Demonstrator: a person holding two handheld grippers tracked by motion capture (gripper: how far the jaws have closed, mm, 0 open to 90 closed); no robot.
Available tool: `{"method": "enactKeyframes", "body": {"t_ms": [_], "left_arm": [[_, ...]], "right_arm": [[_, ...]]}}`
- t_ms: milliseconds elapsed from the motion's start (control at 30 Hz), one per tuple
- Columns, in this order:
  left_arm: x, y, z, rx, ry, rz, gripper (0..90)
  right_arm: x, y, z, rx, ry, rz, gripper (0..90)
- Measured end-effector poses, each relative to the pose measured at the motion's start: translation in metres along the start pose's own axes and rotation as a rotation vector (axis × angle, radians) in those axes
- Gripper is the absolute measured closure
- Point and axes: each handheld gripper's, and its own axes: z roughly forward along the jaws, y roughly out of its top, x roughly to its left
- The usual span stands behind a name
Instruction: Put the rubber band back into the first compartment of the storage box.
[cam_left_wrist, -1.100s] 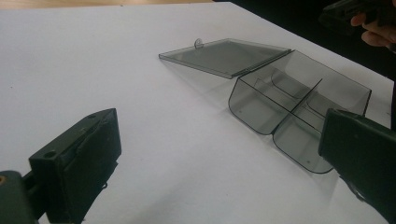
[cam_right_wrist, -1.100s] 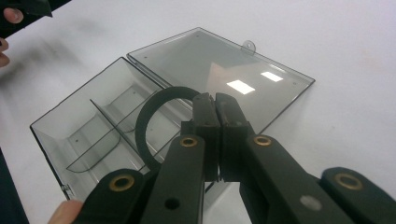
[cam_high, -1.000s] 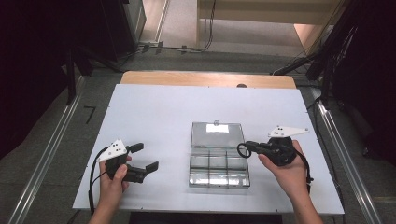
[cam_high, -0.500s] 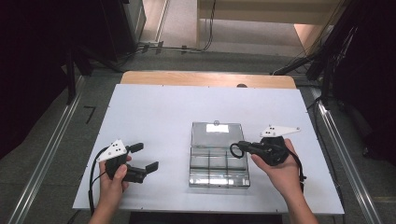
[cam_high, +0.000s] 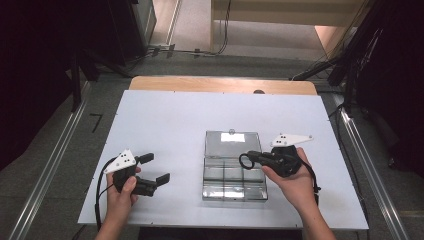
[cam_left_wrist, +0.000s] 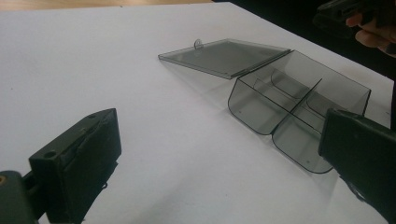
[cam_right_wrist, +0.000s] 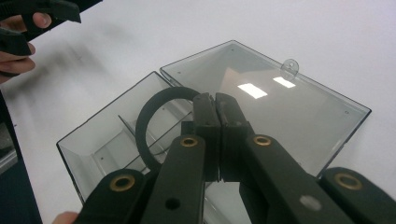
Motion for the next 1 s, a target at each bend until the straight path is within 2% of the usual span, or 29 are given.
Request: {"method": "enactKeyframes", "body": {"t_ms": [567,1000], "left_arm": [[-0.001,0.000,0.001,0.003,-0.002,0.002,0.0],[-0.001,0.002,0.002,0.000,-0.003,0.009,0.0]], "right_arm": [[0.007,0.003,0.010,-0.002,-0.001,-0.007,87.0],[0.016,0.004,0.024,0.014,0.025,-0.022,87.0]]}}
